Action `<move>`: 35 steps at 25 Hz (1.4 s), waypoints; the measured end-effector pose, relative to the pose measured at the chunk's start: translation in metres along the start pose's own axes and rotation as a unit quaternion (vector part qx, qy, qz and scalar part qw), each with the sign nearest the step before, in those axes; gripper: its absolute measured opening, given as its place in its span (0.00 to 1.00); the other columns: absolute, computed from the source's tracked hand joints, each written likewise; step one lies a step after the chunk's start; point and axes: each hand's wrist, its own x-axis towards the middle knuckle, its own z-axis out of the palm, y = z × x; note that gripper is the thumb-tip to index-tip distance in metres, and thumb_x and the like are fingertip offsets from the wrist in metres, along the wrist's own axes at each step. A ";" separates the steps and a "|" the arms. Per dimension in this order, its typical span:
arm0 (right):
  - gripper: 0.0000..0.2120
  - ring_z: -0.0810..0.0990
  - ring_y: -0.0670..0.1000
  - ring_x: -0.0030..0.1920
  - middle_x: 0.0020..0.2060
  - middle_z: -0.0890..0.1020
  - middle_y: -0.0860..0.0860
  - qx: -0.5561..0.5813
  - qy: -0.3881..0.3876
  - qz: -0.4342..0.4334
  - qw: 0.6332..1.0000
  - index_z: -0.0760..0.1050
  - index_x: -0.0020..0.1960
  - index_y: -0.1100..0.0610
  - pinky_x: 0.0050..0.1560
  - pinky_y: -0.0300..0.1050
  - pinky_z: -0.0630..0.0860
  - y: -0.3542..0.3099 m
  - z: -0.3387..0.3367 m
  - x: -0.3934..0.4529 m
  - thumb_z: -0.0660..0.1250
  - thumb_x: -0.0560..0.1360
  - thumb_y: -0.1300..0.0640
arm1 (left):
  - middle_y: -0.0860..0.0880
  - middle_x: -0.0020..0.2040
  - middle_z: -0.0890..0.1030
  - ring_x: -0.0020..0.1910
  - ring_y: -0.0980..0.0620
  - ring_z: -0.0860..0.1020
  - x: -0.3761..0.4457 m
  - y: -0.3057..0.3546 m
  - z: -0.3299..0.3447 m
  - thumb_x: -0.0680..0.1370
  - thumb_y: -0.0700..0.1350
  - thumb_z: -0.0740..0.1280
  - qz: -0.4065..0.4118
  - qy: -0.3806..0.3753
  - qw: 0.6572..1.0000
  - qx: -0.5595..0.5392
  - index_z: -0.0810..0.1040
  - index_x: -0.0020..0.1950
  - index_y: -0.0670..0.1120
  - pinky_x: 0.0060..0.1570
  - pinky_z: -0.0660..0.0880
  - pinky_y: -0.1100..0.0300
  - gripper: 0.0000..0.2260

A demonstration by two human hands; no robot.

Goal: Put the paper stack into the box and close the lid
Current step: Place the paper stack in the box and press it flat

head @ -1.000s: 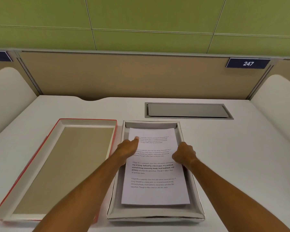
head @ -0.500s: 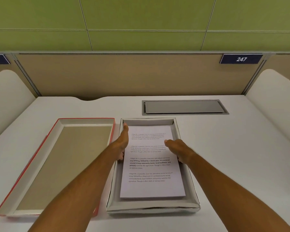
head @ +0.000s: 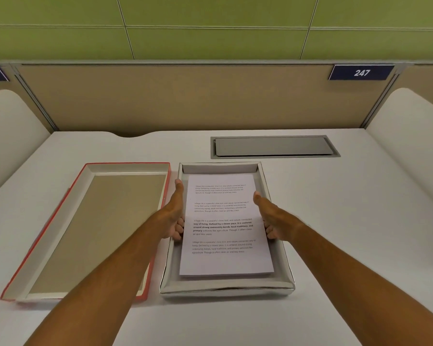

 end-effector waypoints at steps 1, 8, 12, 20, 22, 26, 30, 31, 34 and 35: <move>0.27 0.70 0.57 0.56 0.47 0.77 0.51 0.002 0.001 0.002 1.000 0.62 0.71 0.53 0.68 0.57 0.63 0.002 -0.001 0.004 0.42 0.81 0.39 | 0.35 0.54 0.76 0.50 0.37 0.76 0.000 0.000 0.000 0.64 0.81 0.40 -0.002 -0.005 1.000 0.005 0.71 0.58 0.35 0.53 0.69 0.46 0.52; 0.33 0.68 0.65 0.70 0.70 0.71 0.63 -0.005 0.014 0.008 1.000 0.59 0.75 0.61 0.70 0.57 0.62 0.006 -0.006 0.006 0.41 0.81 0.39 | 0.34 0.56 0.76 0.52 0.37 0.77 -0.007 0.001 -0.002 0.65 0.80 0.42 0.002 0.011 1.000 -0.003 0.68 0.69 0.34 0.59 0.71 0.43 0.56; 0.32 0.68 0.64 0.71 0.71 0.70 0.62 0.001 0.006 0.004 1.000 0.58 0.76 0.58 0.70 0.56 0.63 0.007 -0.007 0.007 0.41 0.81 0.38 | 0.31 0.69 0.72 0.68 0.31 0.71 -0.008 0.001 0.000 0.67 0.80 0.43 -0.006 0.005 1.000 -0.023 0.61 0.75 0.33 0.68 0.66 0.39 0.57; 0.28 0.78 0.53 0.43 0.46 0.81 0.57 -0.203 0.162 -0.104 0.960 0.75 0.49 0.62 0.49 0.47 0.74 0.014 0.014 0.021 0.53 0.79 0.37 | 0.33 0.74 0.67 0.72 0.32 0.67 -0.022 -0.003 0.009 0.73 0.74 0.45 0.050 -0.010 0.999 -0.001 0.55 0.79 0.42 0.72 0.62 0.39 0.46; 0.25 0.79 0.55 0.46 0.50 0.82 0.58 -0.263 0.217 -0.153 0.928 0.75 0.54 0.63 0.50 0.48 0.74 0.013 0.022 0.016 0.56 0.80 0.40 | 0.37 0.70 0.73 0.68 0.36 0.73 -0.026 -0.005 0.012 0.76 0.70 0.52 0.097 0.035 0.994 0.040 0.62 0.77 0.44 0.68 0.68 0.43 0.39; 0.36 0.69 0.60 0.71 0.73 0.69 0.57 -0.342 0.243 -0.205 0.884 0.62 0.75 0.58 0.68 0.56 0.69 0.024 0.036 0.018 0.58 0.76 0.36 | 0.43 0.54 0.80 0.52 0.44 0.79 -0.037 -0.020 0.024 0.78 0.61 0.62 0.240 0.213 0.910 0.264 0.75 0.66 0.40 0.49 0.72 0.55 0.28; 0.42 0.52 0.59 0.79 0.80 0.53 0.55 -0.415 0.233 -0.233 0.848 0.50 0.80 0.54 0.76 0.56 0.53 0.034 0.046 0.019 0.54 0.75 0.32 | 0.43 0.69 0.75 0.65 0.42 0.75 -0.042 -0.043 0.023 0.76 0.63 0.62 0.315 0.259 0.824 0.393 0.68 0.71 0.47 0.60 0.73 0.50 0.29; 0.43 0.50 0.58 0.79 0.80 0.50 0.55 -0.433 0.233 -0.242 0.836 0.48 0.80 0.54 0.77 0.55 0.50 0.035 0.047 0.018 0.52 0.74 0.30 | 0.42 0.74 0.69 0.71 0.41 0.70 -0.043 -0.047 0.023 0.75 0.64 0.61 0.315 0.267 0.804 0.429 0.64 0.74 0.48 0.67 0.69 0.46 0.32; 0.47 0.45 0.58 0.80 0.80 0.46 0.56 -0.488 0.229 -0.271 0.797 0.44 0.80 0.54 0.77 0.55 0.44 0.037 0.052 0.016 0.47 0.70 0.28 | 0.41 0.81 0.53 0.79 0.39 0.54 -0.045 -0.056 0.020 0.75 0.67 0.58 0.326 0.301 0.751 0.488 0.50 0.80 0.49 0.76 0.55 0.42 0.39; 0.47 0.43 0.58 0.80 0.80 0.44 0.56 -0.501 0.227 -0.279 0.787 0.43 0.80 0.54 0.77 0.56 0.43 0.038 0.053 0.015 0.46 0.69 0.28 | 0.41 0.81 0.49 0.80 0.39 0.51 -0.046 -0.059 0.020 0.74 0.68 0.56 0.335 0.307 0.741 0.494 0.47 0.80 0.49 0.77 0.52 0.41 0.41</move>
